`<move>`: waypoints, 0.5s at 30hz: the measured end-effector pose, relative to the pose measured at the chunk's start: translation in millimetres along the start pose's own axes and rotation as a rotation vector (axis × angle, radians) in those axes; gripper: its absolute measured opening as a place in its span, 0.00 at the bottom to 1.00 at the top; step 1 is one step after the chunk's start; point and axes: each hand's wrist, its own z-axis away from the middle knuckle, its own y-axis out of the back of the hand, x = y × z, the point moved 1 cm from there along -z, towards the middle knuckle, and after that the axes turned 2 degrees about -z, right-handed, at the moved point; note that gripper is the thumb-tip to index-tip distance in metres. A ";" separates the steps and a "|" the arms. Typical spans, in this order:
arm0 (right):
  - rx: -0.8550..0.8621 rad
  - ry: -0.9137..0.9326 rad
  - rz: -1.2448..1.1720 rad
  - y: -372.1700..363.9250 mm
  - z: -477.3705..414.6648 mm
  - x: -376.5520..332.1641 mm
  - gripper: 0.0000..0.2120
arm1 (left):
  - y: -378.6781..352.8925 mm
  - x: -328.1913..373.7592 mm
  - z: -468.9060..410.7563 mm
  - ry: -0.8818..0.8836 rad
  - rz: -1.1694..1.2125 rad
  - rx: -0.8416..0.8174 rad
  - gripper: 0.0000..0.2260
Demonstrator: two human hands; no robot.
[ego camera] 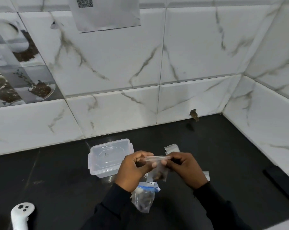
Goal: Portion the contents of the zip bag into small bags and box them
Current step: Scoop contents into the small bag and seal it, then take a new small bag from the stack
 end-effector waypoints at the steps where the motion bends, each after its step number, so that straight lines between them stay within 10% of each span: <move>1: 0.017 0.006 0.006 4.9 -1.0 -1.5 0.05 | -5.6 0.2 -3.7 -0.019 0.014 -0.025 0.04; 15: 0.385 -0.223 0.096 105.8 11.8 33.6 0.10 | -126.2 -4.6 -70.9 0.132 0.095 -0.188 0.11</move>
